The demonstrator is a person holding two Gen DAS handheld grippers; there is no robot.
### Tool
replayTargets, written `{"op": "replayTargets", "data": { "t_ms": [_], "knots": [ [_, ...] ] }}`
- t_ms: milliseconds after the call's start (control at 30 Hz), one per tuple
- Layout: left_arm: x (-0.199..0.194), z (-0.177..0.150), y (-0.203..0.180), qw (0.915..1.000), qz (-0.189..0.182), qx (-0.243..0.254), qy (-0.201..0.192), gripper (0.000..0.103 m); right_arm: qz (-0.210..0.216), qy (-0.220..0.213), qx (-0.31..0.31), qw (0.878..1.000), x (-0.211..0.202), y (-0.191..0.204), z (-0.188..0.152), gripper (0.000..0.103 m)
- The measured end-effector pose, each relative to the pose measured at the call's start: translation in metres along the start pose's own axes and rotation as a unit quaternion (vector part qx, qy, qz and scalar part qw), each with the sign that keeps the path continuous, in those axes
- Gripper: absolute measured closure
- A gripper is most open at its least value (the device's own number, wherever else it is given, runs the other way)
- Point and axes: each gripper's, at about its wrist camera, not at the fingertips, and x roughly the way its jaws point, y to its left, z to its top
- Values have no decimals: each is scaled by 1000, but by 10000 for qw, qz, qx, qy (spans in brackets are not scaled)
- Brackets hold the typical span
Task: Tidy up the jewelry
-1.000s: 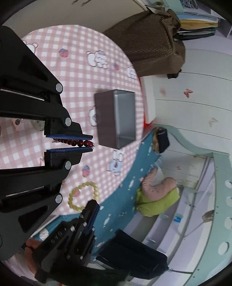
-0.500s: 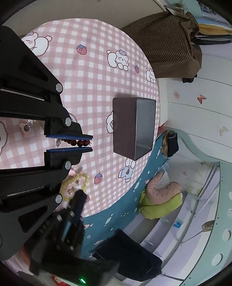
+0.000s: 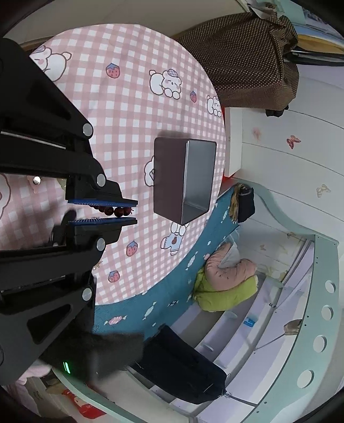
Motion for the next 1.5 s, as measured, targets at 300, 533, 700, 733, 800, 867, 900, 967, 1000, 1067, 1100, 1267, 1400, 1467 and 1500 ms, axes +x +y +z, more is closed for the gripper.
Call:
{"op": "replayTargets", "data": {
  "t_ms": [300, 533, 700, 733, 800, 867, 900, 967, 1000, 1067, 1100, 1267, 1400, 1467, 1500],
  "knots": [
    [-5, -2, 2, 9999, 132, 83, -29, 95, 277, 2, 64, 9996, 17, 0, 4, 95],
    [6, -12, 11, 9993, 326, -3, 163, 95, -22, -186, 214, 9996, -4, -15, 7, 95],
    [16, -18, 15, 9990, 329, -101, 282, 95, -240, -455, 184, 9985, -25, -19, 12, 95],
    [17, -18, 15, 9990, 320, -117, 282, 95, -299, -524, 185, 9980, -30, -21, 13, 95],
    [17, -18, 14, 9992, 270, -119, 275, 95, -374, -639, 182, 9971, -38, -24, 17, 95],
    [14, -16, 11, 9995, 208, -76, 217, 95, -463, -748, 159, 9960, -44, -24, 22, 95],
    [13, -14, 9, 9996, 201, -47, 182, 95, -495, -785, 151, 9956, -46, -23, 23, 95],
    [10, -10, 5, 9998, 172, 17, 100, 95, -567, -848, 157, 9947, -51, -25, 26, 95],
    [9, -8, 4, 9998, 165, 43, 76, 95, -594, -870, 157, 9943, -53, -25, 26, 95],
    [7, -5, 1, 9998, 159, 91, 17, 95, -631, -916, 192, 9936, -55, -27, 27, 95],
    [7, -3, 0, 9998, 157, 118, -12, 95, -667, -943, 242, 9930, -55, -29, 29, 95],
    [6, 9, -1, 9996, 150, 186, -147, 95, -736, -1005, 267, 9919, -55, -32, 36, 95],
    [6, 23, -1, 9992, 163, 263, -273, 95, -811, -1081, 298, 9904, -54, -36, 46, 95],
    [7, 33, 0, 9989, 152, 288, -338, 95, -818, -1128, 298, 9898, -54, -38, 55, 95],
    [7, 37, 0, 9988, 128, 294, -370, 95, -832, -1153, 281, 9894, -54, -39, 59, 95]
  ]
}}
